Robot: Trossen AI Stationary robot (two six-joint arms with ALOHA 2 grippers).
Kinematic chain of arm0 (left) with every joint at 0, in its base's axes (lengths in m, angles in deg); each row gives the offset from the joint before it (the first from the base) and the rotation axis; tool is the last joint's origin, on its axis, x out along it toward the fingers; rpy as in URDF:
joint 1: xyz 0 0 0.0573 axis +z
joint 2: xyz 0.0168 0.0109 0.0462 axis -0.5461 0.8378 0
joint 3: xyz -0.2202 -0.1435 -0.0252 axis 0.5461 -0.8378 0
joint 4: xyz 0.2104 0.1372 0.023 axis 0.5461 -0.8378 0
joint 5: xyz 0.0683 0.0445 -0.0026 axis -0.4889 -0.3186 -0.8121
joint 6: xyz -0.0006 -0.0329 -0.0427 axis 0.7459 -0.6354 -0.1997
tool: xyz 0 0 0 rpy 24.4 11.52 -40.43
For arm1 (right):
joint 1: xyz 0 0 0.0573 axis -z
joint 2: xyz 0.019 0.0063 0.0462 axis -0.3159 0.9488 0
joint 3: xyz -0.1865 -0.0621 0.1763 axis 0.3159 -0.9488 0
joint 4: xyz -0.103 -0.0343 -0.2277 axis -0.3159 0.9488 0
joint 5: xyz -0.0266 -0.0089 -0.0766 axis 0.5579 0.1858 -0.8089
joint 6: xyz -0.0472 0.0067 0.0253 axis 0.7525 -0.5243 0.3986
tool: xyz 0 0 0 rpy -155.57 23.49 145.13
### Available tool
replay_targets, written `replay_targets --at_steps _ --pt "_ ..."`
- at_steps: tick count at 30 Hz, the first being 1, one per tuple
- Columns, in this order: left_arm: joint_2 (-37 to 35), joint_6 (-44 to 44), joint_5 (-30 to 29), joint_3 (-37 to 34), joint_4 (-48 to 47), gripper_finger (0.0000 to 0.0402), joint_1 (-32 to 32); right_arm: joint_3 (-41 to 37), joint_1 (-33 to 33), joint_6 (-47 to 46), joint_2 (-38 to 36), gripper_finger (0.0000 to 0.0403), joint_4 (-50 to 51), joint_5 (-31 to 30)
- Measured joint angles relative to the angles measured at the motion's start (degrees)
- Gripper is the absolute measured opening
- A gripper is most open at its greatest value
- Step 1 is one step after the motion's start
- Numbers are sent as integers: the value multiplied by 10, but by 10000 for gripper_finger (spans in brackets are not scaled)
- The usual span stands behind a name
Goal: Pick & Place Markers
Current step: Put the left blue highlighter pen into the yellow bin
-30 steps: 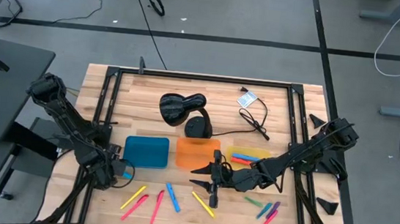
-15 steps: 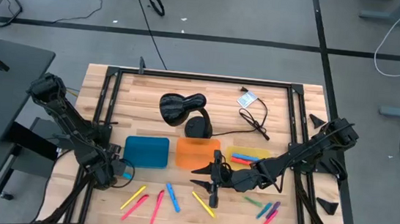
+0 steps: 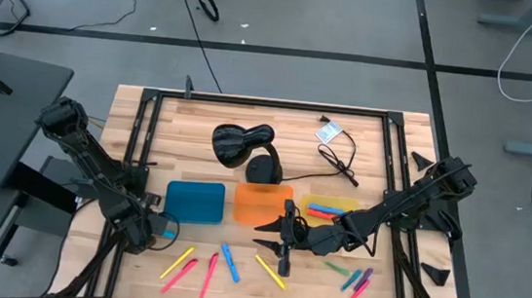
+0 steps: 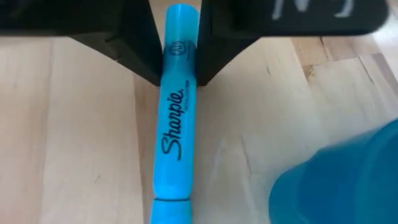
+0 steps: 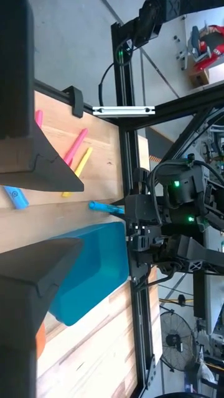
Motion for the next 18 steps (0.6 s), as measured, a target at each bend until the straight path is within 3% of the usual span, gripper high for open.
replay_targets --at_steps 4,18 --pt "0 -18 6 0 2 70 0 0 0 0 0 130 -1 0" --pt "2 -43 12 37 9 69 -2 0 0 15 0 130 -1 0"
